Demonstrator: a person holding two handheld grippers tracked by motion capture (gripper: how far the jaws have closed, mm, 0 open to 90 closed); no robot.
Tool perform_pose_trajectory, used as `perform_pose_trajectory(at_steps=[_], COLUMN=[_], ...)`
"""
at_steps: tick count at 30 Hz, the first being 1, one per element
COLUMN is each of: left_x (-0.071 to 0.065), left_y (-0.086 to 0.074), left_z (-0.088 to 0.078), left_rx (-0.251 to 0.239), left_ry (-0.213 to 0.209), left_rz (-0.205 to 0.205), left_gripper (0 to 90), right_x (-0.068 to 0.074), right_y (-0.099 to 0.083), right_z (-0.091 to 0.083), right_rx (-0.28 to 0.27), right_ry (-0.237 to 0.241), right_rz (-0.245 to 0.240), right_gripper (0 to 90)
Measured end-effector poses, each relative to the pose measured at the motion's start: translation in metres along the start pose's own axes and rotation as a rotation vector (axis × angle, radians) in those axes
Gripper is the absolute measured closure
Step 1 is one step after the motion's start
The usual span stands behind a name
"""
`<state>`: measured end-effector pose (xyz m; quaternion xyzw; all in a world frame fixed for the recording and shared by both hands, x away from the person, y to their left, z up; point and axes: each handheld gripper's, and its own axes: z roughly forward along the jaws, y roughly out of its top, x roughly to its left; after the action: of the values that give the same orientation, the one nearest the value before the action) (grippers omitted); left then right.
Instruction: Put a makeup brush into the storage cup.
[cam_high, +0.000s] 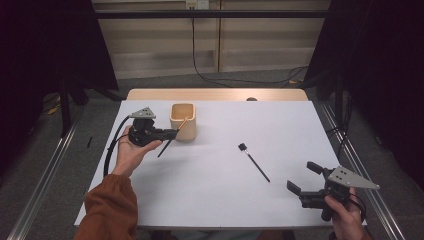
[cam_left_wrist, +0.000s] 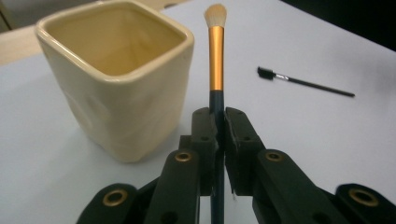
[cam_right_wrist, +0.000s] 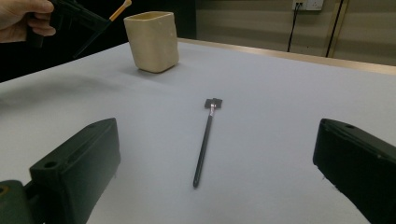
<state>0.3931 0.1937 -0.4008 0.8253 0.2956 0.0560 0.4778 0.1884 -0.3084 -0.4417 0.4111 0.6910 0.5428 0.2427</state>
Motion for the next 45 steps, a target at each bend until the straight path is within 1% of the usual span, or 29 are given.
perform_pose_trajectory(at_steps=[1,3,5,11,13,17,19,22,25,27,28,29,30,31,32,33,36,41,44,45], left_x=[-0.001,-0.002,-0.002,-0.004,-0.005,-0.005,-0.004,-0.005,-0.008,-0.010,-0.011,-0.012,-0.013,-0.013,-0.013,-0.013,-0.015,-0.017,-0.020,-0.020], left_y=[0.000,0.000,0.000,-0.003,-0.004,-0.007,-0.008,-0.009,-0.010,-0.010,-0.010,-0.009,-0.009,-0.008,-0.008,-0.007,-0.005,-0.001,0.003,0.005], left_z=[-0.002,-0.005,-0.008,-0.010,-0.012,-0.016,-0.019,-0.022,-0.025,-0.026,-0.026,-0.026,-0.026,-0.027,-0.029,-0.030,-0.036,-0.036,-0.037,-0.038], left_rx=[-0.015,-0.038,-0.069,-0.137,-0.162,-0.194,-0.223,-0.231,-0.257,-0.270,-0.259,-0.259,-0.264,-0.277,-0.275,-0.280,-0.294,-0.283,-0.296,-0.293], left_ry=[0.010,0.017,0.030,0.030,0.032,0.034,0.042,0.052,0.043,0.045,0.050,0.056,0.055,0.055,0.055,0.060,0.055,0.051,0.048,0.049], left_rz=[0.006,0.001,0.007,-0.003,-0.002,-0.002,0.003,0.013,0.009,0.002,0.006,0.015,0.013,0.000,0.004,0.000,-0.020,-0.015,-0.014,-0.008], left_gripper=[83.3,83.3,83.3,83.3,83.3,83.3,83.3,83.3,83.3,83.3,83.3,83.3,83.3,83.3,83.3,83.3,83.3,83.3,83.3,83.3], right_x=[0.000,0.000,0.000,0.000,0.001,0.001,0.001,0.001,0.001,0.001,0.001,0.001,0.001,0.002,0.002,0.002,0.001,0.001,0.001,0.001], right_y=[0.000,0.000,0.000,0.000,0.000,0.000,0.000,0.000,0.000,0.000,0.000,0.000,0.000,0.000,0.000,0.000,0.001,0.001,0.000,0.000], right_z=[0.000,0.000,0.000,0.000,0.001,0.001,0.001,0.001,0.001,0.001,0.001,0.001,0.001,0.001,0.001,0.001,0.000,0.000,0.001,0.001], right_rx=[0.001,0.001,0.002,0.001,0.001,0.002,0.003,0.002,0.001,-0.002,-0.003,-0.004,-0.002,-0.001,0.000,0.000,-0.004,-0.004,-0.002,-0.002], right_ry=[0.000,0.003,0.004,0.005,0.006,0.005,0.006,0.007,0.006,0.007,0.007,0.008,0.012,0.013,0.014,0.015,0.012,0.015,0.012,0.012], right_rz=[0.002,-0.001,-0.003,-0.002,-0.003,-0.003,-0.003,-0.004,-0.003,-0.003,-0.005,-0.006,-0.006,-0.005,-0.005,-0.006,0.001,0.002,0.003,0.005], right_gripper=[0.1,0.0,0.0,0.0,0.0,0.0,0.0,0.0,0.0,0.0,0.0,0.0,0.0,0.0,0.0,0.0,0.0,0.0,0.0,0.0])
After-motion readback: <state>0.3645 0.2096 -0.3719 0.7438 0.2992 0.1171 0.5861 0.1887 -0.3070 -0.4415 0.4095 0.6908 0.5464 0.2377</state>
